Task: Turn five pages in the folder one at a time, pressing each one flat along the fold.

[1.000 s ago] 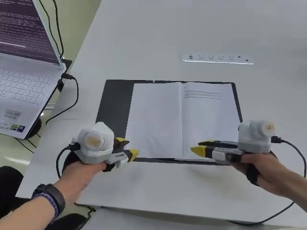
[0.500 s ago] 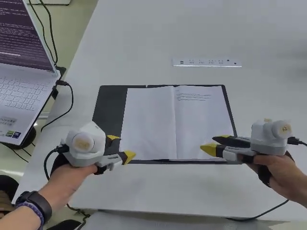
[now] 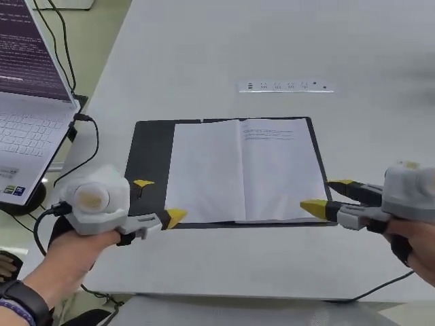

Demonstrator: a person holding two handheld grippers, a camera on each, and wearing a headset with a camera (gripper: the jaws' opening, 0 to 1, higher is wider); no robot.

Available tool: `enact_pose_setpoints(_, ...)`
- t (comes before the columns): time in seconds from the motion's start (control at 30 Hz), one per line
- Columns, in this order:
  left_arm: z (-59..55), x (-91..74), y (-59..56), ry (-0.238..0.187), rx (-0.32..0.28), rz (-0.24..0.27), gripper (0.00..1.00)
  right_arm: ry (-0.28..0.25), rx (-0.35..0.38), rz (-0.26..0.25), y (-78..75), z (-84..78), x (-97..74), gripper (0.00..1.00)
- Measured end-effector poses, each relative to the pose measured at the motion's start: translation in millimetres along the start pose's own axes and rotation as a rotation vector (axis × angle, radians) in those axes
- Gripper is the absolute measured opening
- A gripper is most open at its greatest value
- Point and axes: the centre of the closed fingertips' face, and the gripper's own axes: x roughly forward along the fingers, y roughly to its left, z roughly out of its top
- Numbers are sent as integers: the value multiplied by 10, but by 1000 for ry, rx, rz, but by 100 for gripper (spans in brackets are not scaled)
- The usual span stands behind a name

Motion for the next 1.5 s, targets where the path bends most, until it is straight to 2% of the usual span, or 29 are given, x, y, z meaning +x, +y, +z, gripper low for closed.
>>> enact_pose_setpoints(0.2,63,-147,-46,-30,-33,14,58,16,-10,-21,15,-53,-147,69)
enact_pose_setpoints(0.27,30,-153,-37,-32,-37,17,61,15,-11,-33,14,-67,-201,70)
enact_pose_setpoints(0.5,-36,-316,-110,-28,-68,27,66,12,-10,-68,23,-112,-361,76)
enact_pose_setpoints(0.7,-97,-399,-133,-31,-100,43,69,9,3,-94,-5,-181,-457,78)
enact_pose_setpoints(0.93,-150,-385,-121,-19,-109,46,69,2,17,-103,-4,-212,-481,77)
enact_pose_setpoints(1.37,-34,-245,-130,-15,-81,19,68,5,27,-109,-3,-248,-509,74)
enact_pose_setpoints(1.5,64,-151,-159,-21,-67,0,67,12,28,-112,2,-267,-515,74)
